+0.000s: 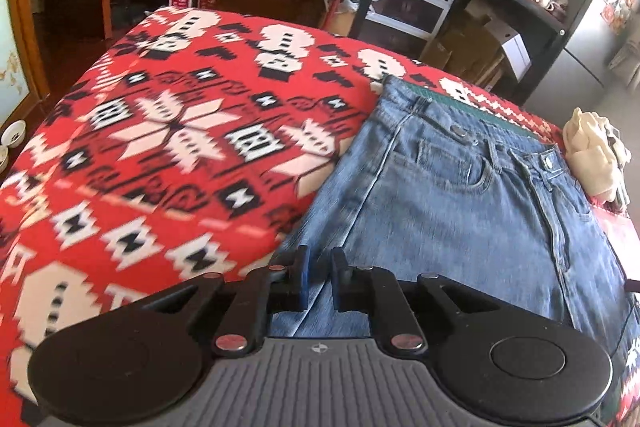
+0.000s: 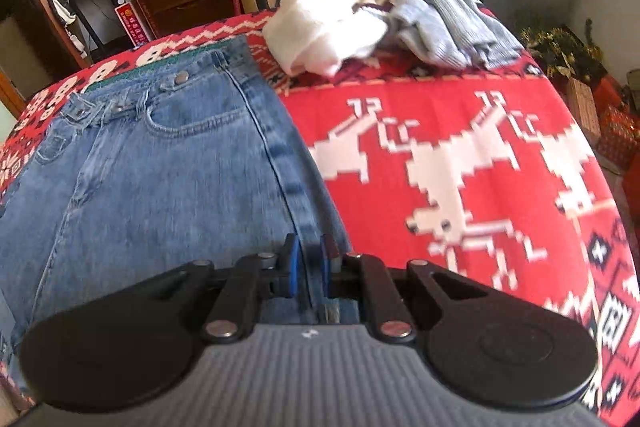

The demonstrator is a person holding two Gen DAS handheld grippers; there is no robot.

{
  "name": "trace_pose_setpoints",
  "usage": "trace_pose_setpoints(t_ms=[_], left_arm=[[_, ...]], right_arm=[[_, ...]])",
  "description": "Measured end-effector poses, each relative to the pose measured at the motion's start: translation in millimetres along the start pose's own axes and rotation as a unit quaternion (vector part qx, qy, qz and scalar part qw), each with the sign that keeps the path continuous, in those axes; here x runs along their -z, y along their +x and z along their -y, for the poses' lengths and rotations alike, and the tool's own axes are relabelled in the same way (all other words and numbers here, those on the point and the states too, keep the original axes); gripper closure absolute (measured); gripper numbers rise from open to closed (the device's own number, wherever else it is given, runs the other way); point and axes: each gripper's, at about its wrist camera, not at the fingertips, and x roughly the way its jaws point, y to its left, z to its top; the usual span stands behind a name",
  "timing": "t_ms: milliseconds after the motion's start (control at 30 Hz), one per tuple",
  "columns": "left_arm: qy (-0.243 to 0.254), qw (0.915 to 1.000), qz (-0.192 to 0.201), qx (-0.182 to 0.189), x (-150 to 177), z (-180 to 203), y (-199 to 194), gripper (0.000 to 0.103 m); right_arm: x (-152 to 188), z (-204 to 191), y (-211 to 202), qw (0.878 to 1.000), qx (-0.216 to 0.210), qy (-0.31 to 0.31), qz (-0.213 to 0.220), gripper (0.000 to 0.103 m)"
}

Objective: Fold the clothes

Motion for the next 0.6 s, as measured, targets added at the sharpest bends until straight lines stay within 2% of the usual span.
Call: trace_pose_setpoints(t_ms=[233,367,467,600], left_arm=[[-0.002,1.0000,-0.001,-0.003,4,2,-12,0.094],[0.012,0.9996,0.019,0.017,-7,13,-15,0.094],[0.036,0.9987,0.027,0.023,-22,26,-5,0.094],[0.026,0.9993,0.022,0.014,-35,26,21,0.094]], right_arm=[[12,5,-17,1.000,0.005,0.009,-0.001,0.092],[6,1,-21,1.000,0.005,0.006,0.008,0.091],[-2,-6,-17,1.000,0.005,-0.008,0.017,0.091],[-16,-18,-8,0.999,0.002,-0.023,0.028,0.091]])
